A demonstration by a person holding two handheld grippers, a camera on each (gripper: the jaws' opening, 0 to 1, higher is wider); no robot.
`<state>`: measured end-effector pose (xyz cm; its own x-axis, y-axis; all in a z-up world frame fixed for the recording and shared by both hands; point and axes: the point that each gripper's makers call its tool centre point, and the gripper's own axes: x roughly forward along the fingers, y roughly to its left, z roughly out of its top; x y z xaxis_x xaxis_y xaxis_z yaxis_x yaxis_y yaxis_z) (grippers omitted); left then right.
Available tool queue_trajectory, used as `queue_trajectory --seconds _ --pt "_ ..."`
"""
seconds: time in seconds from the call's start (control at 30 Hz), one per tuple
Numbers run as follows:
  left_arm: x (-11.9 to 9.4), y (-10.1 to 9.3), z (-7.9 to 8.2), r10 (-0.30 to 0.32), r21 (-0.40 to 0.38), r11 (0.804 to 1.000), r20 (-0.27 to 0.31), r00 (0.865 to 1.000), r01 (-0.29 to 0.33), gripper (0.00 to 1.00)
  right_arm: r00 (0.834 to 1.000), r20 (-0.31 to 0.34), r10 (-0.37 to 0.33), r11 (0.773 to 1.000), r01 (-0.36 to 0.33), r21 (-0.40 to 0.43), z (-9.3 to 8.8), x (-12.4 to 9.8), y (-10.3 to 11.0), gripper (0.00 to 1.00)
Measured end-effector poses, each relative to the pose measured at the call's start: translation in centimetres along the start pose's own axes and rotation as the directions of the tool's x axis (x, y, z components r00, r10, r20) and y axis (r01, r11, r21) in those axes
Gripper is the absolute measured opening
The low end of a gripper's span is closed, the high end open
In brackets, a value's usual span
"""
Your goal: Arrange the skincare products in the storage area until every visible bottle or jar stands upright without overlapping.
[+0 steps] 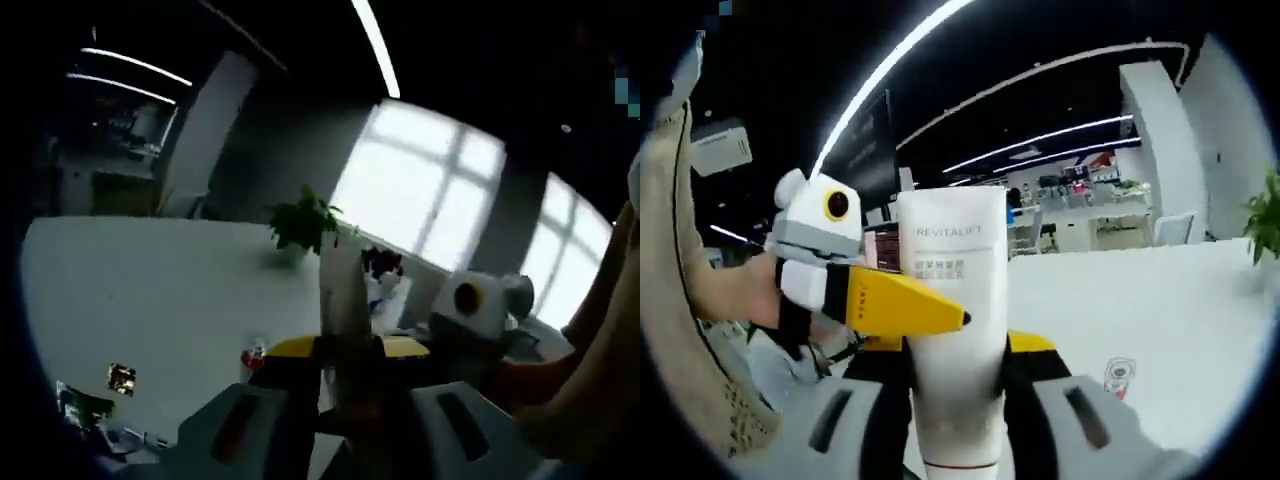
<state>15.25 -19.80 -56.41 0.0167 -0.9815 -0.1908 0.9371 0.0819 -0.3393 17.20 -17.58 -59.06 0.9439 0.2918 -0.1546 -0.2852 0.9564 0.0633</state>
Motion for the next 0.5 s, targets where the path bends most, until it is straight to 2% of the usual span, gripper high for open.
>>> queue_trajectory --seconds 0.07,0.17,0.23,0.27,0.33,0.37,0.43,0.5 --pt "0.1 -0.1 0.1 0.023 0.061 0.998 -0.015 1.000 -0.022 0.15 0.999 -0.001 -0.034 0.999 0.033 -0.027 0.0 0.0 -0.1 0.35" --pt "0.3 -0.4 0.3 0.057 0.084 0.995 -0.012 0.998 -0.056 0.14 0.996 0.011 -0.088 0.996 0.088 -0.020 0.1 -0.1 -0.5 0.35" --pt "0.5 -0.3 0.2 0.073 0.082 0.994 -0.010 0.997 -0.071 0.13 0.993 0.013 -0.115 0.993 0.115 -0.025 0.0 0.0 -0.7 0.35" --pt "0.5 -0.1 0.1 0.091 0.078 0.993 -0.012 0.996 -0.090 0.14 0.990 -0.004 -0.143 0.989 0.143 -0.032 -0.3 0.1 -1.0 0.35" --pt "0.7 0.5 -0.4 0.135 0.070 0.989 -0.020 0.991 -0.134 0.14 0.987 -0.029 -0.155 0.987 0.155 -0.031 -0.8 0.2 -1.1 0.35" --pt "0.8 0.7 -0.6 0.156 0.038 0.987 -0.019 0.988 -0.155 0.14 0.987 -0.035 -0.160 0.987 0.159 -0.021 -1.0 0.3 -1.1 0.35" --pt "0.9 0.6 -0.8 0.142 0.043 0.989 -0.012 0.990 -0.141 0.12 0.986 -0.037 -0.163 0.987 0.162 -0.011 -1.4 0.3 -1.2 0.35" --pt "0.9 0.5 -1.1 0.126 0.107 0.987 -0.027 0.992 -0.122 0.11 0.984 -0.050 -0.169 0.986 0.168 -0.023 -1.7 0.2 -1.2 0.36"
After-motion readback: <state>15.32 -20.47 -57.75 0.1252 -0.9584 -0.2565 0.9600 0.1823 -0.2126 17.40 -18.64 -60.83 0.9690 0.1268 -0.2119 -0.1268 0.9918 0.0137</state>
